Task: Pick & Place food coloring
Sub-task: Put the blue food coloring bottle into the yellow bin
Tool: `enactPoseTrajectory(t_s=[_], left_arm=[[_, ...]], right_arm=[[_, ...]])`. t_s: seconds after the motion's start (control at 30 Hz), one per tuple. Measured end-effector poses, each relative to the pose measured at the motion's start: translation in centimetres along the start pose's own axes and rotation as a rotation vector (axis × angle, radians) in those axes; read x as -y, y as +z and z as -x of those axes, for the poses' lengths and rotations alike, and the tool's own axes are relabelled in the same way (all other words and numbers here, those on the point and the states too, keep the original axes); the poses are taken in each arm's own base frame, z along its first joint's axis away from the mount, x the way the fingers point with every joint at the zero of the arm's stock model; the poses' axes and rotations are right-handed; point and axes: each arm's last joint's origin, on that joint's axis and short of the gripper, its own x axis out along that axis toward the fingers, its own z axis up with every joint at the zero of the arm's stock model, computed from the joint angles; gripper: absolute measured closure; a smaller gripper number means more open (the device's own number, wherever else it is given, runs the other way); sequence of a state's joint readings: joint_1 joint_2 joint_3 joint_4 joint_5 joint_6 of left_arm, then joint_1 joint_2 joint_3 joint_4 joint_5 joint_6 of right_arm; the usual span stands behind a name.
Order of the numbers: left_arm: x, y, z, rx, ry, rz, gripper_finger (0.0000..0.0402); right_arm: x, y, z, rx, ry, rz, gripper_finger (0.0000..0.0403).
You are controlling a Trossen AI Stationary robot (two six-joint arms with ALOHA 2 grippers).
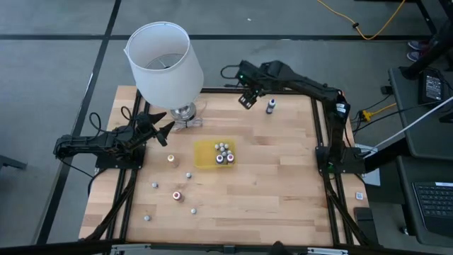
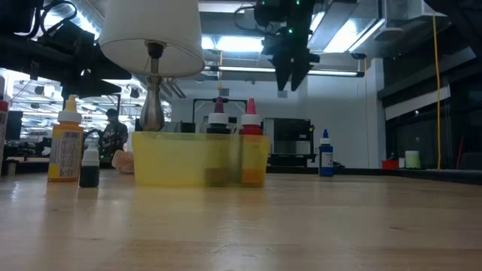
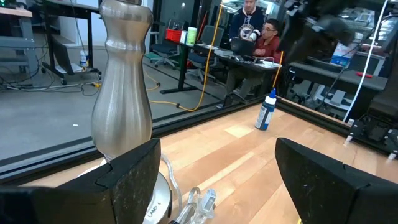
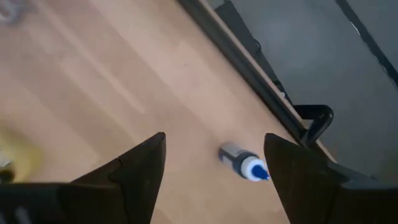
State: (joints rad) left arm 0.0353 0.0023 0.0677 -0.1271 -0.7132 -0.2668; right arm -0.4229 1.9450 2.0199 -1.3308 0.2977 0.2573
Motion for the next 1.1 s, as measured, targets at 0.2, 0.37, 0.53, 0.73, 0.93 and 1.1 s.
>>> enactPoseTrajectory(t_s=[0.2,0.37,0.53,0.73,0.93,1.1], left_arm=[[0.0,0.0,0.0,0.0,0.0,0.0,0.009],[0.0,0.0,0.0,0.001,0.0,0.001,0.009],[0.0,0.0,0.0,0.0,0.0,0.0,0.0089],[0.0,0.0,0.0,-0.001,-0.001,0.0,0.009],[0.0,0.0,0.0,0.0,-0.001,0.0,0.009],[0.0,0.0,0.0,0.0,0.0,0.0,0.0089]], right_arm=[[2.4,-0.4,-3.3,-0.056,-0.005,-0.071,0.0133],[4.3,-1.6,-5.6,-0.082,-0.019,-0.18,0.0134],[5.6,-2.3,-7.0,-0.079,-0.022,-0.29,0.0134],[6.0,-3.8,-9.2,-0.158,-0.027,-0.352,0.0134],[6.8,-5.0,-10.7,-0.218,-0.049,-0.388,0.0134],[7.0,-5.7,-11.9,-0.235,-0.035,-0.402,0.0134]])
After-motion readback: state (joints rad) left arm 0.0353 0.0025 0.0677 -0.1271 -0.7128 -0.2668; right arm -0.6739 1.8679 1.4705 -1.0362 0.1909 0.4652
